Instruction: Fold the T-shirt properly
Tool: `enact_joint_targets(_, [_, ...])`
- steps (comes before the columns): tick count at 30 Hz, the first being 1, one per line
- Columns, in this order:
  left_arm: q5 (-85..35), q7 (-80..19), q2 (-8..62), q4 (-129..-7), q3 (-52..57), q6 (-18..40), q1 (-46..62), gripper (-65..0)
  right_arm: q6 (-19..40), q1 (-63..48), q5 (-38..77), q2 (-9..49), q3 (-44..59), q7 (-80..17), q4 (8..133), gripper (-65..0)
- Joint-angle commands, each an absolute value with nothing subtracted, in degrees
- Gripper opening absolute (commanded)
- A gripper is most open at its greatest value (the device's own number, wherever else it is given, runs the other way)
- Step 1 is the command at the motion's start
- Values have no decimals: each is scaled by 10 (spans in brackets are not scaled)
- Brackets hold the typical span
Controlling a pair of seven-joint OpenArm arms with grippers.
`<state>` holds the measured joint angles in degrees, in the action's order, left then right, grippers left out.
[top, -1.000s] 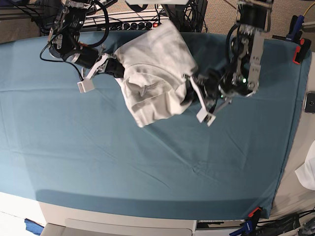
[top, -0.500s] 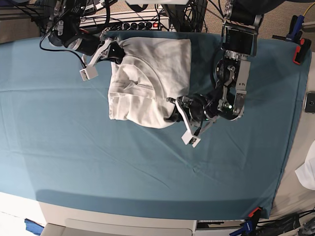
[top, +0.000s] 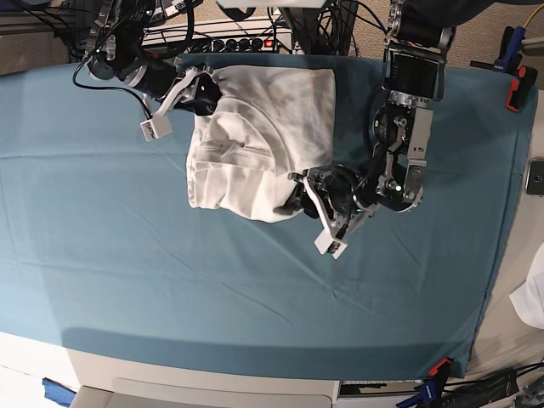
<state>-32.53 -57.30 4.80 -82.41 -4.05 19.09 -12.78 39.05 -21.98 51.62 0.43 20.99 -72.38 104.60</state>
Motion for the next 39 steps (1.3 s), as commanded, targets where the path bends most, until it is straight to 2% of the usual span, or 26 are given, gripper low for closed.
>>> enact_joint_targets(1, [-336, -561, 48, -833, -40, 195, -143, -362, 392, -210, 513, 7, 216, -714, 1054, -414])
enact_joint_targets(7, [-325, -561, 70, -841, -39, 195, -157, -362, 392, -161, 503, 12, 302, -713, 1054, -414])
enact_joint_targets(11, [-316, -576, 106, -843, -39, 193, -180, -362, 392, -144, 503, 46, 365, -713, 1054, -414])
enact_joint_targets(18, [-317, -612, 183, -860, -39, 183, -187, -362, 392, -153, 501, 104, 472, -723, 1054, -415])
enact_joint_targets(23, [-315, -626, 240, -907, -27, 178, -168, -367, 387, -195, 531, 129, 503, -740, 1054, -415])
enact_joint_targets(29, [-337, -632, 282, -996, 41, 178, -55, -367, 387, -256, 538, 131, 504, -741, 1054, -415])
enact_joint_targets(39, [-347, -634, 289, -1228, 220, 180, 263, -367, 388, -312, 575, 132, 504, -760, 1054, -415])
